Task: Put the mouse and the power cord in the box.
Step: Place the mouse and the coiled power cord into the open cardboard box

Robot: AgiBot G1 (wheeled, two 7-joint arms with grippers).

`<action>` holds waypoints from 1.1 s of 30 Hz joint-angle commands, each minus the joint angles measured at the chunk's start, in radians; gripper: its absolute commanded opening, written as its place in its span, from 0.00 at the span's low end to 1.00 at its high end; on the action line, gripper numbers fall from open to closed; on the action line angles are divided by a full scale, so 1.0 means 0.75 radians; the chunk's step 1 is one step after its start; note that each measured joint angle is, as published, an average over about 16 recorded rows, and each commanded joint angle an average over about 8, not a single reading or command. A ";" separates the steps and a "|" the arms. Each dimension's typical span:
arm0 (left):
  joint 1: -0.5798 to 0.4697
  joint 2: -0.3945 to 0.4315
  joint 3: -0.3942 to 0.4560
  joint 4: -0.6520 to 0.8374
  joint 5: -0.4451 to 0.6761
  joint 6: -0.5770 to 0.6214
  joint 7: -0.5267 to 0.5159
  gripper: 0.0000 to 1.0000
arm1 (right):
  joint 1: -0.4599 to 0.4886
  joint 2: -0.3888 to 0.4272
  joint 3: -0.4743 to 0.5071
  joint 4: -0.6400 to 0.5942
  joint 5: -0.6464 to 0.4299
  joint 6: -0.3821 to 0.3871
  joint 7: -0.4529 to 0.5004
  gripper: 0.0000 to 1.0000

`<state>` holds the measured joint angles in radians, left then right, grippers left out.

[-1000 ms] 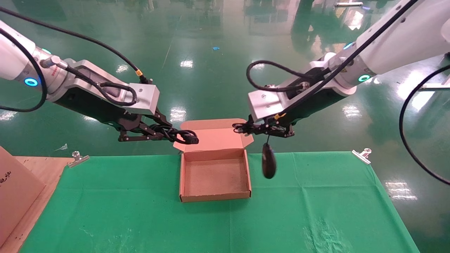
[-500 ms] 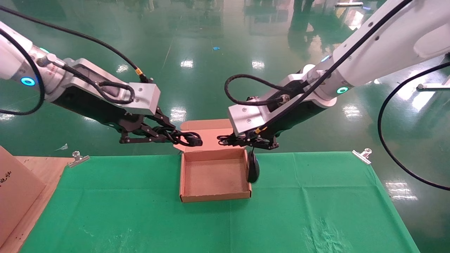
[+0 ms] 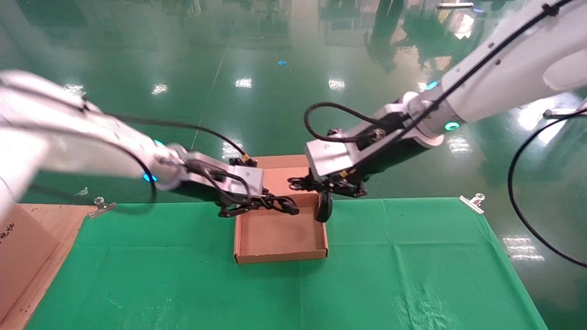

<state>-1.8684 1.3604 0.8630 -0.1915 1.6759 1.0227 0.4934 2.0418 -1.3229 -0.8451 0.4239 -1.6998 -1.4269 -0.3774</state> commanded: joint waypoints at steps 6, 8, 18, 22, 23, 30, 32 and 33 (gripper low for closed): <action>0.253 0.017 0.046 -0.178 -0.030 -0.457 -0.137 0.00 | -0.021 0.031 0.011 -0.084 0.026 0.012 -0.101 0.00; 0.305 0.017 0.076 -0.226 -0.049 -0.519 -0.190 0.00 | -0.030 0.037 0.013 -0.113 0.030 0.016 -0.132 0.00; 0.415 0.012 0.247 -0.335 -0.164 -0.516 -0.355 0.77 | -0.064 0.034 0.019 -0.258 0.043 0.043 -0.251 0.00; 0.410 0.010 0.295 -0.338 -0.201 -0.502 -0.368 1.00 | -0.064 0.022 0.021 -0.307 0.047 0.050 -0.282 0.00; 0.408 0.010 0.304 -0.337 -0.209 -0.503 -0.369 1.00 | -0.063 0.019 0.022 -0.317 0.048 0.050 -0.289 0.00; 0.397 0.010 0.366 -0.334 -0.266 -0.520 -0.371 1.00 | -0.063 -0.006 0.027 -0.371 0.060 0.048 -0.322 0.00; 0.394 0.009 0.383 -0.334 -0.281 -0.525 -0.371 1.00 | -0.061 -0.012 0.027 -0.377 0.062 0.045 -0.326 0.00; 0.393 0.009 0.391 -0.333 -0.289 -0.527 -0.371 1.00 | -0.059 -0.014 0.027 -0.379 0.063 0.043 -0.326 0.00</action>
<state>-1.5742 1.3674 1.1549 -0.4416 1.4599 0.6277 0.2163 1.9999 -1.3326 -0.8254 0.1454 -1.6523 -1.3951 -0.6183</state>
